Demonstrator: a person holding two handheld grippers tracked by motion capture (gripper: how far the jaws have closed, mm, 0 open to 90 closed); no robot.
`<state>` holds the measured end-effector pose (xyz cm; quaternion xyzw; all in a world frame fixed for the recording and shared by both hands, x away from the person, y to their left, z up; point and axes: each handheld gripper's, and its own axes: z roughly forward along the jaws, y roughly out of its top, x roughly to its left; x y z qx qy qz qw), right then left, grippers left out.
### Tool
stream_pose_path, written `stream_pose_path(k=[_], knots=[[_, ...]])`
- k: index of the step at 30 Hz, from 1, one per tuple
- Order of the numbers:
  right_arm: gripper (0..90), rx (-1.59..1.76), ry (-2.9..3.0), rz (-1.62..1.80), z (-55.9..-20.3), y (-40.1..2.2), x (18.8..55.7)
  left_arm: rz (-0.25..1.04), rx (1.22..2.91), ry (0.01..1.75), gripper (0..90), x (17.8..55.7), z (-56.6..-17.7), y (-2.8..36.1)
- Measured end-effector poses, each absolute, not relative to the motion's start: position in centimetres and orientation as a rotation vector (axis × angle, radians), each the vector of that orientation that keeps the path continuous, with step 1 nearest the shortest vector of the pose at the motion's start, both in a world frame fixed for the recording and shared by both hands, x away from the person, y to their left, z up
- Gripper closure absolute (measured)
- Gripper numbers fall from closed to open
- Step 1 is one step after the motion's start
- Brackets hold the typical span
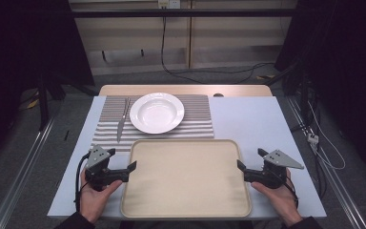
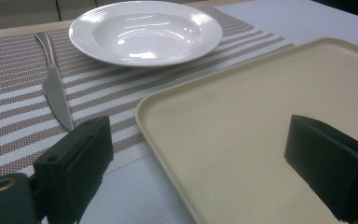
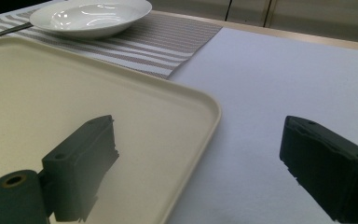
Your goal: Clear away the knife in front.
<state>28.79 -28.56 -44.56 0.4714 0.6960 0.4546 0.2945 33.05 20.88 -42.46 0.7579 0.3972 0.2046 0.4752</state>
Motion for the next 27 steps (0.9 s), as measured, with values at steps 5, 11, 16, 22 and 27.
stream_pose_path(k=[5, 11, 16, 22, 27], knots=[[10.2, 1.259, 1.853, 1.212, -44.6, -28.6, 28.9, 0.491, 1.857, 0.982, 7.7, 33.2, -42.4, 20.9], [9.9, 1.252, 1.861, 1.215, -44.6, -28.5, 28.9, 0.49, 1.863, 0.975, 7.9, 33.6, -42.0, 21.0], [9.8, 1.252, 1.87, 1.21, -44.6, -28.3, 29.1, 0.472, 1.882, 0.974, 7.7, 34.3, -41.8, 21.1], [9.8, 1.255, 1.868, 1.202, -44.6, -28.3, 29.1, 0.481, 1.889, 0.973, 6.9, 35.0, -41.4, 21.3], [9.6, 1.255, 1.871, 1.204, -44.6, -28.2, 29.1, 0.442, 1.903, 0.989, 8.0, 36.1, -41.4, 21.6]])
